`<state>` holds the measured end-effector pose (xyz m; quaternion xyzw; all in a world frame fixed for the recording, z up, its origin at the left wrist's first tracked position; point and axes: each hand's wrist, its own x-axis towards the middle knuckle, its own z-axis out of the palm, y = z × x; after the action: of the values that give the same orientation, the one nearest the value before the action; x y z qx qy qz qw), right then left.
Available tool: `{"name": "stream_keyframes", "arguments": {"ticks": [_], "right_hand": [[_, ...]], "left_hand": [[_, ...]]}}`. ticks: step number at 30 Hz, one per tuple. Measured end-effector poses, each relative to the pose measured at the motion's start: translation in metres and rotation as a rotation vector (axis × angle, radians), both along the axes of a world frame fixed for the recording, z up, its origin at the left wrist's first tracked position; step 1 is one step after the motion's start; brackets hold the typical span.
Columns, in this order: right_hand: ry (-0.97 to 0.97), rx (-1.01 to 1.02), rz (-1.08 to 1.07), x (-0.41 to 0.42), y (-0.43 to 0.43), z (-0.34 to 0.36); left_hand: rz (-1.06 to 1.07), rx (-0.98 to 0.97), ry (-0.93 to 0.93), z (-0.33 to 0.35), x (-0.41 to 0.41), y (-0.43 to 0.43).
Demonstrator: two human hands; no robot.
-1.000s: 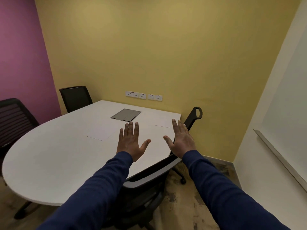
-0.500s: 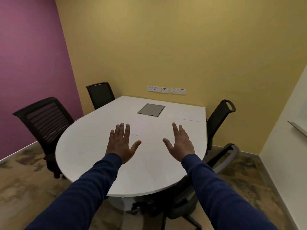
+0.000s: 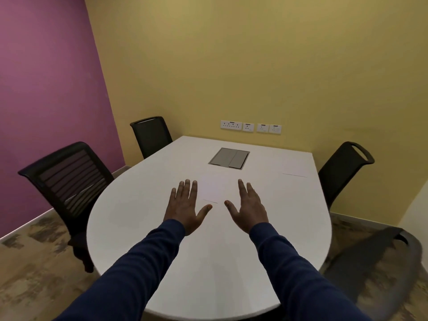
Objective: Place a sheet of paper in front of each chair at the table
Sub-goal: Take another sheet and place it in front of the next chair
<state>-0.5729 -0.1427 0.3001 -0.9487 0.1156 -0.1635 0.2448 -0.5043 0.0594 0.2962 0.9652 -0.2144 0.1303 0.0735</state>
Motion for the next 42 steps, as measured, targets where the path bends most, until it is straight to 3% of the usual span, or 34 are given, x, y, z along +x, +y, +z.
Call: {"name": "stream_keyframes", "arguments": {"ticks": [12, 27, 42], "right_hand": [[0.076, -0.020, -0.064, 0.148, 0.030, -0.026], [0.263, 0.002, -0.262, 0.326, 0.064, -0.078], [0.515, 0.066, -0.225, 0.429, 0.007, -0.202]], "left_hand": [[-0.124, -0.005, 0.117, -0.031, 0.166, 0.009], [-0.310, 0.033, 0.356, -0.119, 0.371, 0.014], [-0.085, -0.006, 0.725, -0.236, 0.453, -0.044]]}}
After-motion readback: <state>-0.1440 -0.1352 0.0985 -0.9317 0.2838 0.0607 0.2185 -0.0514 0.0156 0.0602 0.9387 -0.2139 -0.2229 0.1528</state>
